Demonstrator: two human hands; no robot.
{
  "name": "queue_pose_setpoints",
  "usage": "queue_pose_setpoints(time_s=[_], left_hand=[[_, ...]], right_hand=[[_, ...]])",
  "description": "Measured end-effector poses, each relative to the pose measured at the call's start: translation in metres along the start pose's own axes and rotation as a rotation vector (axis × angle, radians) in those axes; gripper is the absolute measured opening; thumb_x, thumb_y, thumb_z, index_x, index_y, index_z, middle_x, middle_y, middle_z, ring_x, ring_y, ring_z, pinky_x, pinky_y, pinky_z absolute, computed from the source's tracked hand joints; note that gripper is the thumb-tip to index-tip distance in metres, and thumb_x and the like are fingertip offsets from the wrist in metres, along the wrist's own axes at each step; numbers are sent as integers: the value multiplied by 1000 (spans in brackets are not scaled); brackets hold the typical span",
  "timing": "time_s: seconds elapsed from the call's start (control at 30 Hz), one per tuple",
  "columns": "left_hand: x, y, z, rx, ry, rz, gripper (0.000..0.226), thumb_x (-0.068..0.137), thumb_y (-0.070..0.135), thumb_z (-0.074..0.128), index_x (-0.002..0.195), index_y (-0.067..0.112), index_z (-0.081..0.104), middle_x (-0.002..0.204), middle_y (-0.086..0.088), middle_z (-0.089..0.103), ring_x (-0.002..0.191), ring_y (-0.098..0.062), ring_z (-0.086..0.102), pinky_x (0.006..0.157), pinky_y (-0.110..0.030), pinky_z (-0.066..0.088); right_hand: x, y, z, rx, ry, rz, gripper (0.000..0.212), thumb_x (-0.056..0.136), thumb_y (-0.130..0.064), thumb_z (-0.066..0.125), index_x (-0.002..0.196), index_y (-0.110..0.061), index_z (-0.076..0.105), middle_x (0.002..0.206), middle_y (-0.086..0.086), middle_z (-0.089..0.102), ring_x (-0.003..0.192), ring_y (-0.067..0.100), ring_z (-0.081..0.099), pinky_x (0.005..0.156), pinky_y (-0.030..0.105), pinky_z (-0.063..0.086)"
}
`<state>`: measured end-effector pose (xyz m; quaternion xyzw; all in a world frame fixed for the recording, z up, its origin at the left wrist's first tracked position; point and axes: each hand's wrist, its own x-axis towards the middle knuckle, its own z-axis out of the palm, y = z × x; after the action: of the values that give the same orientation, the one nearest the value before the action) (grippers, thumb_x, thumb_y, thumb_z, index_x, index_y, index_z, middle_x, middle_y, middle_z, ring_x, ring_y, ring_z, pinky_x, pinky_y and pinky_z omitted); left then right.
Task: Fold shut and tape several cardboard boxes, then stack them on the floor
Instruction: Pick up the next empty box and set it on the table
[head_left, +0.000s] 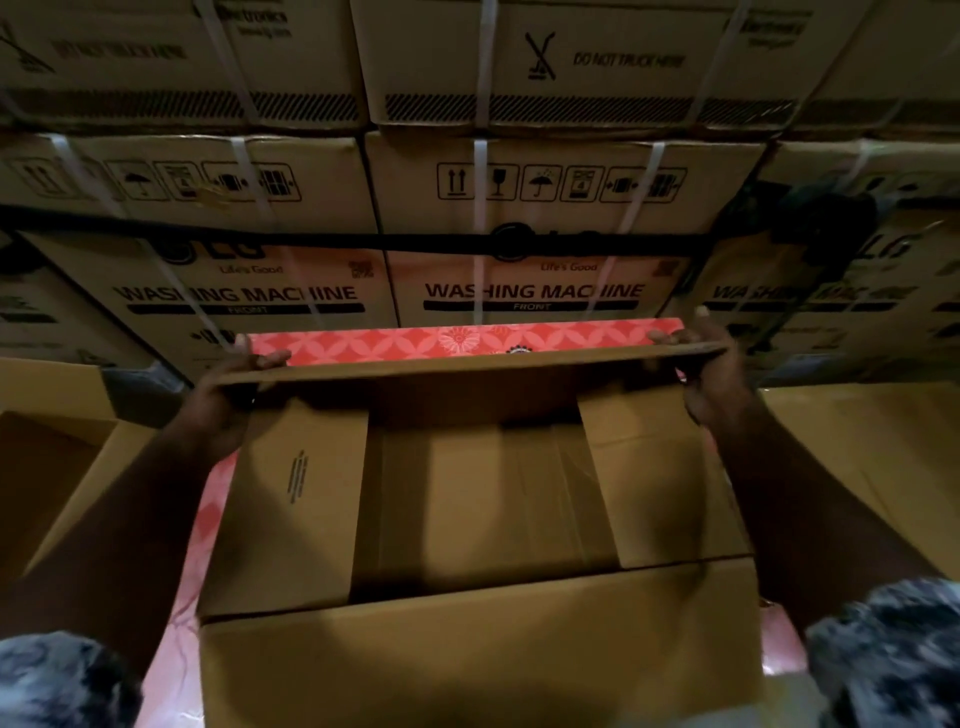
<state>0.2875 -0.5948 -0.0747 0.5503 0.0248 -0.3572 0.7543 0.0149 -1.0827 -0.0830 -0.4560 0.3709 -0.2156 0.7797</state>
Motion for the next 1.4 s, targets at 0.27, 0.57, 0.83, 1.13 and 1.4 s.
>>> queue_pose_setpoints(time_s=[0.27,0.57,0.83,1.13,1.4], left_hand=[[-16,-6,2,734,106,43,68,91,20,71,150,29,38,138,-5,44,107,-21,57,73,-34,54],[-85,-48,9,710,278,151,68,94,24,69,151,28,34,144,-10,50,108,-22,59,89,-42,53],[-197,-115,-26,563,271,112,24,96,39,61,116,50,66,127,3,63,119,-23,58,98,-47,47],[-271,-163,-46,471,407,50,44,97,47,56,135,26,60,133,-15,58,119,-43,55,94,-60,48],[-272,-131,-43,46,303,160,93,64,84,66,116,8,66,59,-1,66,66,-12,69,75,-26,62]], right_hand=[[2,9,-30,-744,-117,-155,58,84,14,68,136,-10,57,144,8,56,127,18,56,83,20,55],[-60,37,-8,-988,118,-344,79,87,-15,79,151,-10,33,146,9,49,125,24,51,100,33,44],[-163,73,-83,-705,111,-176,70,91,-34,75,149,-21,39,149,10,50,135,30,50,109,46,43],[-276,116,-140,-489,33,46,90,57,-76,77,131,-29,59,132,0,62,119,24,57,107,55,42],[-286,73,-115,-111,-3,-193,77,74,-73,71,126,-16,62,121,17,68,105,31,69,85,44,61]])
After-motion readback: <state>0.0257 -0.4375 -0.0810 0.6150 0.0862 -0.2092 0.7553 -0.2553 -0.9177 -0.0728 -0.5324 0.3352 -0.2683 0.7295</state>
